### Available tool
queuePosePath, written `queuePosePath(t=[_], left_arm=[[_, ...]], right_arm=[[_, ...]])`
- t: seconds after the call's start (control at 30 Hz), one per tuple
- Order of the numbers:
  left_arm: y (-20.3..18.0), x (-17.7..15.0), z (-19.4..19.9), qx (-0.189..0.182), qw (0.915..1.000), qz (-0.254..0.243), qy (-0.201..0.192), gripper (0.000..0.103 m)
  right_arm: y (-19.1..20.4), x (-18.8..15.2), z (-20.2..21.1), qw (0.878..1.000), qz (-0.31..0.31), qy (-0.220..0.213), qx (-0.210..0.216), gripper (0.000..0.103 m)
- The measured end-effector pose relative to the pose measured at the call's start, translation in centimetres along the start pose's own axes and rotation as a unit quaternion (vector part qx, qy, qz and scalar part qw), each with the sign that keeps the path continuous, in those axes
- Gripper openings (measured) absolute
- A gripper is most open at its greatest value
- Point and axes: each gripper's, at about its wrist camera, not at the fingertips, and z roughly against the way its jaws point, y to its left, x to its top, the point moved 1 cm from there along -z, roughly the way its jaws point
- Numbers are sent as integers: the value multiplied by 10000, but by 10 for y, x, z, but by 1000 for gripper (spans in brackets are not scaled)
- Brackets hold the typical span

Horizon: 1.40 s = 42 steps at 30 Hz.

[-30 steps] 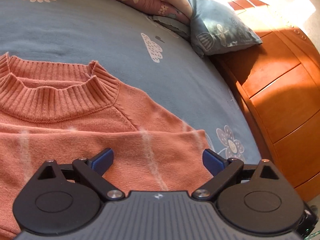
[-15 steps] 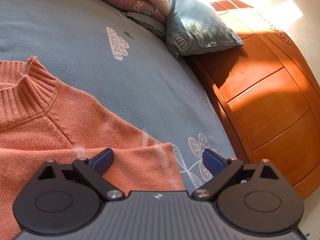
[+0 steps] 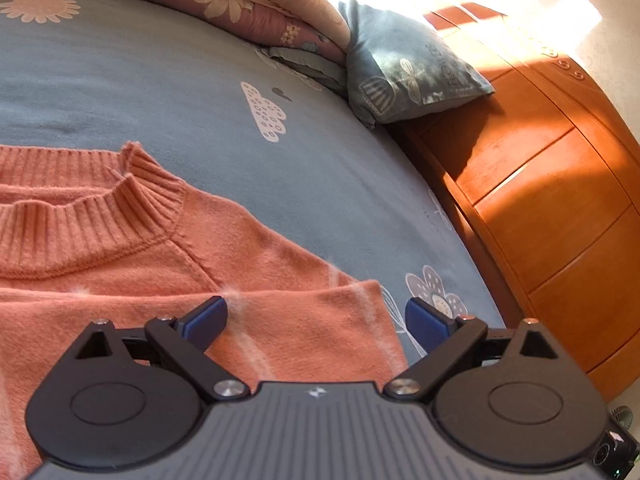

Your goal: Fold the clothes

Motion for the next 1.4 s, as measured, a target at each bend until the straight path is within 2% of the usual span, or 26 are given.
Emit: queuePosePath(t=[0.1,0.17,0.33,0.4,0.57,0.73,0.77,1.0,1.07,1.13,1.23,1.3,1.33,1.4], left_arm=[[13,8,14,339,9992,169,-120,95],[16,11,28,431,9988,135,-190,95],[20,-2,62,165,9997,-115,-104,96],[31,-7,70,155,9999,11,-1,96],[77,-9,100,772,9961,390,-163,96],[113,-1,141,1283,9861,836,-646,96],[113,0,144,1318,9853,844,-688,96],[90,-8,140,927,9906,700,-717,96],[82,-14,134,829,9933,541,-594,96],[82,-20,130,936,9931,489,-504,96],[92,-25,134,1445,9860,647,-514,92],[83,-21,136,1514,9841,720,-579,93],[74,-19,134,1500,9848,662,-581,93],[55,-15,124,1086,9909,600,-514,93]], right_arm=[[-1,0,0,10000,-22,3,11,19],[-2,1,-1,10000,-42,8,19,19],[0,1,-1,10000,-16,6,25,23],[1,0,0,10000,-2,1,11,23],[0,0,0,10000,-25,-2,25,23],[0,1,-1,10000,-31,4,35,23],[0,1,-1,10000,-35,5,36,23],[-1,0,0,10000,-24,4,43,23],[-1,0,0,10000,-23,4,43,23],[-1,0,0,10000,-30,5,50,23],[-2,1,0,9999,-65,11,80,23],[-3,1,0,9999,-94,18,97,23],[-3,1,0,9999,-100,20,100,23],[-2,1,0,9999,-122,8,83,23]])
